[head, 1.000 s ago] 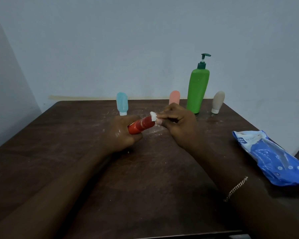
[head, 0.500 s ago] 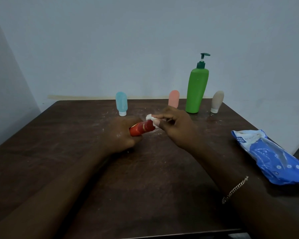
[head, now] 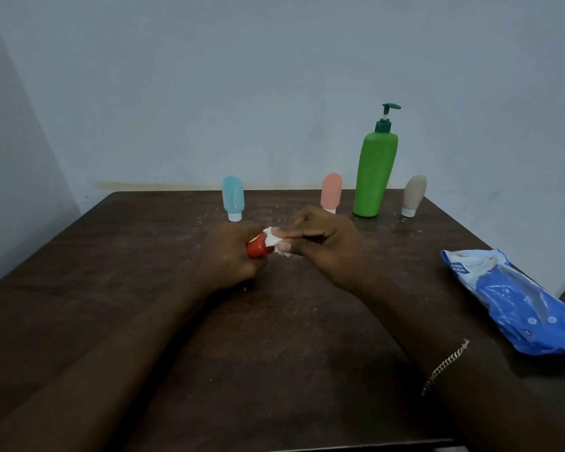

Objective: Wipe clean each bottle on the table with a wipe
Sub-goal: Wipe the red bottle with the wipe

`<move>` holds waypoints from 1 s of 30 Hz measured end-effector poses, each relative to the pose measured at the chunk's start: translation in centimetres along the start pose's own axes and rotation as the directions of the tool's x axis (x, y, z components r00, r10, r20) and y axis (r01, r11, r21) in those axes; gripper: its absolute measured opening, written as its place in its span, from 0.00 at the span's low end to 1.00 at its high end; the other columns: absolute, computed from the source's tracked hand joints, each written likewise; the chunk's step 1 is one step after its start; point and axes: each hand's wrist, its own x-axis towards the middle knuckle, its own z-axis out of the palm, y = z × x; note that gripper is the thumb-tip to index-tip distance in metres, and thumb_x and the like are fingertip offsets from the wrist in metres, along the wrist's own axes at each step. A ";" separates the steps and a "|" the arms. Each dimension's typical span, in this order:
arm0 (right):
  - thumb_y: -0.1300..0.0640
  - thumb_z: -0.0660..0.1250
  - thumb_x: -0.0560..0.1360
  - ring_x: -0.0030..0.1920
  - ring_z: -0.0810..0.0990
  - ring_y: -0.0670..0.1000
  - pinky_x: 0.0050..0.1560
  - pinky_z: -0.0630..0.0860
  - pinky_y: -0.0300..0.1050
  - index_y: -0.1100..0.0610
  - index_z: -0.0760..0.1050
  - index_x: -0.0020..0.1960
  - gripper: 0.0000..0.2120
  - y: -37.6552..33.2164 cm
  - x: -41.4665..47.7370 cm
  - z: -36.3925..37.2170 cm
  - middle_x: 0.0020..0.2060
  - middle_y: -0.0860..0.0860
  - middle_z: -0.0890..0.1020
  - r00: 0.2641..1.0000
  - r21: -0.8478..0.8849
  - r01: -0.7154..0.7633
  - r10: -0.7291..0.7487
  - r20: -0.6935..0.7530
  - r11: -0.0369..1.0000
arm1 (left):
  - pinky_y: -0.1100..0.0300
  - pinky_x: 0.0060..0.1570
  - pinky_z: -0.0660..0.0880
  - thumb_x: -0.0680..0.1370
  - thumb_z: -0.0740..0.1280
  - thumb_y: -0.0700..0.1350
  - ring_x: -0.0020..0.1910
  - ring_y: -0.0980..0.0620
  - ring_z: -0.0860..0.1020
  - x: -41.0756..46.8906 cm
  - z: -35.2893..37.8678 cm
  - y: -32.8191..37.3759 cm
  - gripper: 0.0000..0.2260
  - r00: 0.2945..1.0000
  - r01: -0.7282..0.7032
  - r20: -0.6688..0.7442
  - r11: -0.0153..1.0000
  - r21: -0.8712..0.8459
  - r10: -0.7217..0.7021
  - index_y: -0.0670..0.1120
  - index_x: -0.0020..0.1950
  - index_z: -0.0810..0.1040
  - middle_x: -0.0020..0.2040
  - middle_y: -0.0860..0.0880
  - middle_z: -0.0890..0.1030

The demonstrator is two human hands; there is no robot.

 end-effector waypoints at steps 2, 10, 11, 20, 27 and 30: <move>0.58 0.75 0.72 0.47 0.82 0.47 0.49 0.79 0.48 0.55 0.84 0.55 0.12 0.9 0.2 -0.5 0.45 0.46 0.83 0.999 0.001 -0.044 0.044 -0.031 0.999 | 0.64 0.45 0.71 0.72 0.75 0.46 0.45 0.59 0.77 -0.1 0.0 0.2 0.13 0.999 -0.036 0.005 0.999 -0.003 0.036 0.52 0.55 0.81 0.46 0.56 0.81; 0.56 0.74 0.73 0.45 0.81 0.50 0.48 0.79 0.51 0.54 0.84 0.56 0.11 1.5 0.1 -0.5 0.44 0.50 0.83 0.992 -0.008 -0.091 0.090 -0.090 0.996 | 0.63 0.45 0.74 0.71 0.76 0.47 0.44 0.59 0.77 0.1 0.1 0.1 0.13 0.999 -0.038 -0.008 0.999 -0.017 0.037 0.53 0.53 0.81 0.43 0.57 0.81; 0.56 0.74 0.73 0.44 0.81 0.49 0.47 0.79 0.52 0.54 0.84 0.55 0.11 1.6 0.2 -0.6 0.44 0.50 0.83 0.988 -0.021 -0.113 0.110 -0.110 0.993 | 0.65 0.44 0.72 0.71 0.76 0.47 0.43 0.59 0.77 0.0 0.0 0.2 0.12 0.999 -0.034 0.000 0.999 -0.019 0.034 0.53 0.53 0.80 0.42 0.57 0.80; 0.55 0.74 0.73 0.42 0.80 0.52 0.46 0.79 0.57 0.50 0.84 0.55 0.11 1.5 0.3 0.0 0.41 0.48 0.82 0.983 -0.012 -0.099 0.096 -0.155 0.995 | 0.66 0.42 0.68 0.71 0.75 0.46 0.42 0.61 0.76 0.1 -0.1 0.1 0.11 0.998 -0.059 -0.023 0.998 -0.036 0.058 0.55 0.50 0.78 0.41 0.58 0.79; 0.57 0.75 0.73 0.38 0.83 0.52 0.43 0.83 0.49 0.57 0.85 0.52 0.09 1.7 0.1 -0.5 0.39 0.51 0.84 0.939 0.138 -0.207 0.236 -0.251 0.969 | 0.57 0.52 0.74 0.72 0.76 0.46 0.55 0.52 0.77 1.1 -0.5 0.7 0.26 0.989 0.136 0.039 0.805 -0.577 -0.139 0.50 0.67 0.71 0.57 0.48 0.77; 0.57 0.74 0.73 0.38 0.85 0.48 0.42 0.82 0.43 0.58 0.85 0.51 0.08 1.6 -0.1 -0.3 0.39 0.50 0.86 0.933 0.144 -0.225 0.256 -0.252 0.964 | 0.56 0.52 0.73 0.72 0.74 0.39 0.55 0.50 0.77 1.0 -0.8 0.4 0.29 0.961 0.253 0.162 0.480 -0.840 -0.223 0.46 0.69 0.67 0.56 0.46 0.75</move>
